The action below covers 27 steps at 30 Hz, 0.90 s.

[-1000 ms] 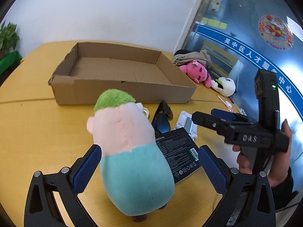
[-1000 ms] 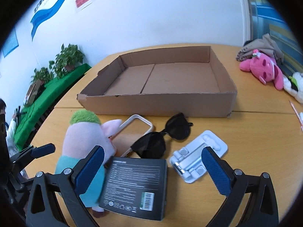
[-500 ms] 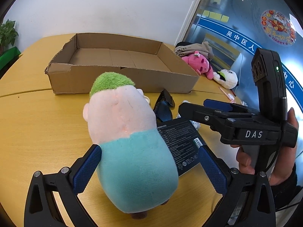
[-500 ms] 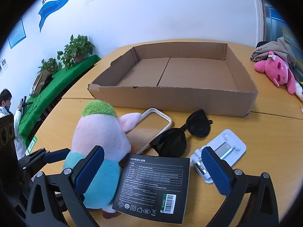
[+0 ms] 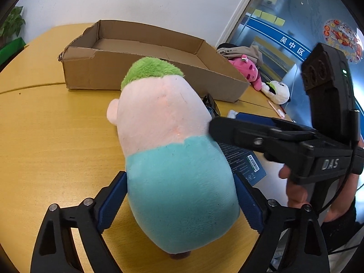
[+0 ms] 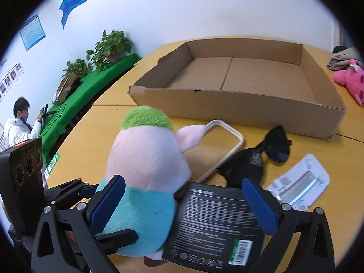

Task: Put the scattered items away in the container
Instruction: 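Close both tools on the pink-and-teal plush pig, then carry the plush pig in both tools over the cardboard box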

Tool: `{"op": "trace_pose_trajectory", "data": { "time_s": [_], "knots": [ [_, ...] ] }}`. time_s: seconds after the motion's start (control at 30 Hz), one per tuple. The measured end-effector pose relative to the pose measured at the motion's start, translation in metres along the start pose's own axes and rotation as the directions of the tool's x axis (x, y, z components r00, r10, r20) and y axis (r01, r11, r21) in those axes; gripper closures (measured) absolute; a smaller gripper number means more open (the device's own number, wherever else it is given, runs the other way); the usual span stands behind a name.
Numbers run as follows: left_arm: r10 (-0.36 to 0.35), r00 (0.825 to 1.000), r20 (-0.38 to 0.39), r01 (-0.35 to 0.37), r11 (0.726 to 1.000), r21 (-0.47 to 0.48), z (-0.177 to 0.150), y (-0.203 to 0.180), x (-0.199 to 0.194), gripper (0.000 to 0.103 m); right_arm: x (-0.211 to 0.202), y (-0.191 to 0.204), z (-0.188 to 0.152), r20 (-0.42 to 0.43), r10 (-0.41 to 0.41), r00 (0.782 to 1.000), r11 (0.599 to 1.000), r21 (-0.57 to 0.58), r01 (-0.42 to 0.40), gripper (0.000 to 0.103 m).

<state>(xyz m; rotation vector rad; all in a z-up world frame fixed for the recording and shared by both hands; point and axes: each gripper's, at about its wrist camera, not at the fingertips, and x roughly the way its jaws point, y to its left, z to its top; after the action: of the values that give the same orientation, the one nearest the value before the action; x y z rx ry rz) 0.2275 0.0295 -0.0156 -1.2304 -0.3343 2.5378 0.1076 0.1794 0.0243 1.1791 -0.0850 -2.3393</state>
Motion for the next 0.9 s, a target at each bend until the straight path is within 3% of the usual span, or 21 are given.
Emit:
{"op": "trace_pose_trajectory", "data": {
  "time_s": [0.23, 0.3, 0.33, 0.5, 0.7, 0.9],
  "knots": [
    [-0.009, 1.0, 0.001, 0.009, 1.0, -0.006, -0.003, 0.004, -0.003, 0.019, 0.025, 0.022, 0.01, -0.049, 0.066, 0.997, 0.997, -0.048, -0.068, 0.002],
    [-0.01, 1.0, 0.004, 0.01, 1.0, -0.003, -0.004, 0.003, -0.004, 0.02, 0.034, 0.027, 0.012, -0.079, 0.098, 0.992, 0.993, -0.052, -0.102, 0.007],
    [-0.008, 1.0, 0.006, 0.008, 1.0, -0.005, -0.004, 0.004, -0.004, 0.02, 0.038, 0.031, 0.011, -0.092, 0.115, 0.989, 0.991, -0.061, -0.121, 0.016],
    [-0.017, 1.0, 0.025, 0.018, 0.999, -0.03, -0.006, 0.011, -0.012, 0.023, 0.04, 0.05, 0.009, -0.099, 0.106, 0.989, 0.988, -0.106, -0.116, 0.027],
    [-0.002, 0.999, 0.054, 0.0, 0.999, 0.04, 0.008, -0.001, -0.027, 0.025, 0.02, 0.058, 0.013, -0.017, 0.097, 0.995, 0.987, -0.123, -0.099, 0.036],
    [-0.013, 0.992, 0.129, -0.008, 0.987, 0.159, 0.06, -0.031, -0.054, 0.025, -0.029, 0.053, 0.053, 0.117, 0.104, 0.988, 0.988, -0.123, -0.089, 0.038]
  ]
}}
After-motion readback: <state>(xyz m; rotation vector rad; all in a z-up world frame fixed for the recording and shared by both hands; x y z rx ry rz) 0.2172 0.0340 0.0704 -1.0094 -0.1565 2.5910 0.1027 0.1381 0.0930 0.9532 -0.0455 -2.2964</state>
